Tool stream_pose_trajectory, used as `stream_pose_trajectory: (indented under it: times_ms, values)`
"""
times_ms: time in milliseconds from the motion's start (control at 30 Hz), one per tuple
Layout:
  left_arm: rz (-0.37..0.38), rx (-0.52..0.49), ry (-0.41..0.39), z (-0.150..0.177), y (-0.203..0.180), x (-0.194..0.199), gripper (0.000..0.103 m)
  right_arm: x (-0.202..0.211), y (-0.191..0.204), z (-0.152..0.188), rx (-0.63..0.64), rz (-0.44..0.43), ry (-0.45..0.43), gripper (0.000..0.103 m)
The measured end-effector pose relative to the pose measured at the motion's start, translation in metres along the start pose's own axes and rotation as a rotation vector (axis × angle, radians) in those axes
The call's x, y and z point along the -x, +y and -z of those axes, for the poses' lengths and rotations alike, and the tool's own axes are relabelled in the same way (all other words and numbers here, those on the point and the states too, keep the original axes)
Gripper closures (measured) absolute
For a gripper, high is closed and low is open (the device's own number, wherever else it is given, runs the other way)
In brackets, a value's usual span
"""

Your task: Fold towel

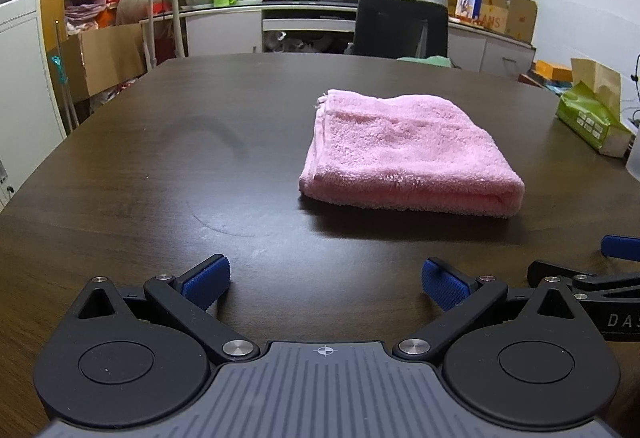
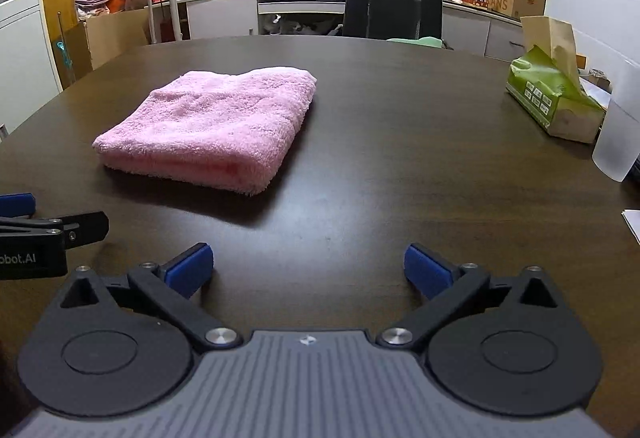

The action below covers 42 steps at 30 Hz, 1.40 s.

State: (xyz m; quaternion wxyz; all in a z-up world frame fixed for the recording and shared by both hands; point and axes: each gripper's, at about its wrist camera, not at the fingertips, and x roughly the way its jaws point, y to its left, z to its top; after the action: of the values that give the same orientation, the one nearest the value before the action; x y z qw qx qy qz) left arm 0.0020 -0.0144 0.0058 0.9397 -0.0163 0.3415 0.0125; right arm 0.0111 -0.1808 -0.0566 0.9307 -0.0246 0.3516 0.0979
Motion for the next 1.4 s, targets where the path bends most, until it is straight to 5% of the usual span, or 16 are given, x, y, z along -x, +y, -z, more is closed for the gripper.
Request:
stream_pose_trajectory:
  times_ms: [133,1400]
  values:
    - [-0.042,-0.016,0.013,-0.0003,-0.0029,-0.0019,0.000,0.0001,-0.0009,-0.0003,0.001,-0.002,0.000,0.000]
    - [-0.031,-0.031,0.014,-0.0004,0.0026,-0.0019,0.000,0.0004,0.0013,0.0004,-0.006,0.006,0.001,0.000]
